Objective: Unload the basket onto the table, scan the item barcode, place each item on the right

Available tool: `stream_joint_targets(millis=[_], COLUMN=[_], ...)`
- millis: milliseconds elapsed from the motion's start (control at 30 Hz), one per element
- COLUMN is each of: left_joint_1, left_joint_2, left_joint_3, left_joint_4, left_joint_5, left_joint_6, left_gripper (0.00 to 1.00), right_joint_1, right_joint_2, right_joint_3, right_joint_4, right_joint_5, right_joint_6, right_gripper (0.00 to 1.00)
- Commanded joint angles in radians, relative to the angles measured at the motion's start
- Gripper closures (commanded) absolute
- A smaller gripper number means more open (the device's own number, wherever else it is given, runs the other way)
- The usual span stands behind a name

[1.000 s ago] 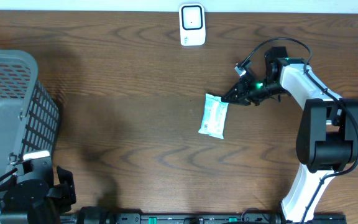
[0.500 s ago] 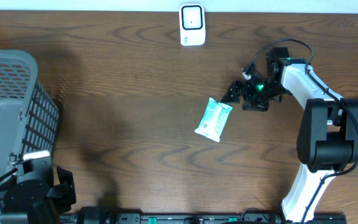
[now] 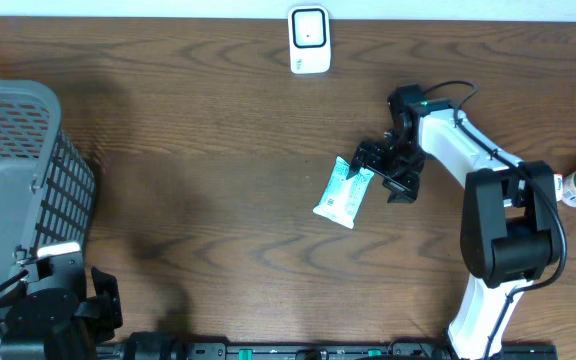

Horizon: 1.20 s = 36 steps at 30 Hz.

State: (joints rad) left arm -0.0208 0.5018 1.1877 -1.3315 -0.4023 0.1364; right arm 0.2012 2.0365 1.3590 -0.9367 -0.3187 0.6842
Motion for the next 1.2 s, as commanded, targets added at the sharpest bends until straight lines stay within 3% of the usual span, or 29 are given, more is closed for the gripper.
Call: stream_joint_targets(millis=[0,167,433,467,500,533,567,700,833,1167], left_joint_1=[0.0,0.0,0.0,0.0,0.0,0.0,0.0,0.0,0.0,0.0], left_joint_2=[-0.003,-0.003,-0.003,-0.003,-0.003,-0.003,-0.003,-0.003,-0.003,-0.003], left_joint_3=[0.006,0.006,0.006,0.006,0.006,0.006,0.006,0.006,0.006,0.006], left_joint_4=[0.0,0.0,0.0,0.0,0.0,0.0,0.0,0.0,0.0,0.0], left_joint_5=[-0.016,-0.016,-0.016,-0.016,-0.016,-0.016,-0.016,-0.016,-0.016,-0.016], left_joint_6=[0.013,0.013,0.013,0.013,0.013,0.013,0.013,0.013,0.013,0.013], left_gripper=[0.17,0.17,0.17,0.17,0.16,0.17,0.16,0.17,0.17,0.17], right_joint_1=[0.024,0.066,0.101,0.102,0.102,0.103,0.104,0.095,0.064,0.024], right_joint_2=[0.028,0.049,0.098,0.112,0.131,0.163,0.201,0.187,0.013,-0.478], right_joint_3=[-0.093,-0.196,-0.197,-0.197,-0.197,-0.197,-0.197,-0.183,-0.158,-0.159], right_joint_4=[0.08,0.249,0.291,0.296,0.304,0.314,0.325,0.306,0.224,0.146], right_joint_5=[0.104,0.071,0.059,0.059,0.058,0.048,0.024,0.019,0.03,-0.024], right_joint_6=[0.185,0.236,0.209,0.207,0.196,0.189,0.169,0.116,0.082,0.249], right_gripper=[0.01,0.01,0.03,0.13,0.35,0.7,0.99,0.98,0.99,0.98])
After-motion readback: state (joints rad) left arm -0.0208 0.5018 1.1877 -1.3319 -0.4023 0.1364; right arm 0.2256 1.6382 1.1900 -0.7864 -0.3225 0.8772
